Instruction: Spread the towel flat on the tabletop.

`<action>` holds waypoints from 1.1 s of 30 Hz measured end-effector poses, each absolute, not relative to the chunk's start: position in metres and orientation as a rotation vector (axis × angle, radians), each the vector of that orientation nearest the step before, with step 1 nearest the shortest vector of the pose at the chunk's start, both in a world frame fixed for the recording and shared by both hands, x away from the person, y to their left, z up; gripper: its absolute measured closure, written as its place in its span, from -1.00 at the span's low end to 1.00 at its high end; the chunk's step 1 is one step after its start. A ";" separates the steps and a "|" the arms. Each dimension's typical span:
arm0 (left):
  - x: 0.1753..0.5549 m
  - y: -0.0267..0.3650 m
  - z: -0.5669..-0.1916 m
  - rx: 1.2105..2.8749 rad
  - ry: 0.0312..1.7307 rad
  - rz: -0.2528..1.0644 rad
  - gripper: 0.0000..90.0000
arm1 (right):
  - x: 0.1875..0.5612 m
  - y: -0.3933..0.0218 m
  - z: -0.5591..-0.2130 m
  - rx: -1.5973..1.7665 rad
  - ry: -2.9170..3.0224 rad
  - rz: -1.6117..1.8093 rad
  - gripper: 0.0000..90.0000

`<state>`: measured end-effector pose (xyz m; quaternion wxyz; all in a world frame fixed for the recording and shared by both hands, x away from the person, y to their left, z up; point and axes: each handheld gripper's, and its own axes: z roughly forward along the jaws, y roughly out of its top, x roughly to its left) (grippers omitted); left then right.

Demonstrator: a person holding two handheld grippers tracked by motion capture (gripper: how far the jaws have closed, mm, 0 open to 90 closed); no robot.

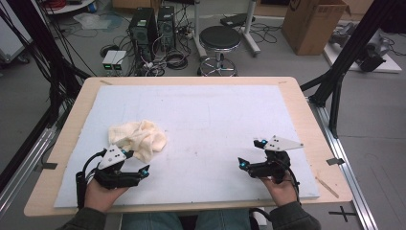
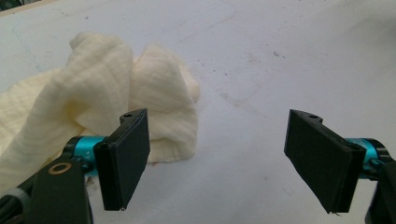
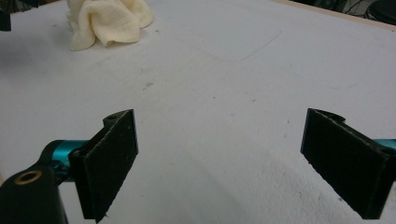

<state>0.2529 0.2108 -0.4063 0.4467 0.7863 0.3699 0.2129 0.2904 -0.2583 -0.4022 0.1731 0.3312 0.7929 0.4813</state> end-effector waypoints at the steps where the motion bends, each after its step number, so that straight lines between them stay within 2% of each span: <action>1: 0.253 0.210 -0.407 1.943 0.917 0.525 -0.49 | 0.291 -0.259 -0.402 0.938 2.248 1.366 -0.77; 33: 0.251 0.215 -0.403 1.936 0.921 0.534 -0.43 | 0.287 -0.257 -0.401 0.935 2.231 1.364 -0.77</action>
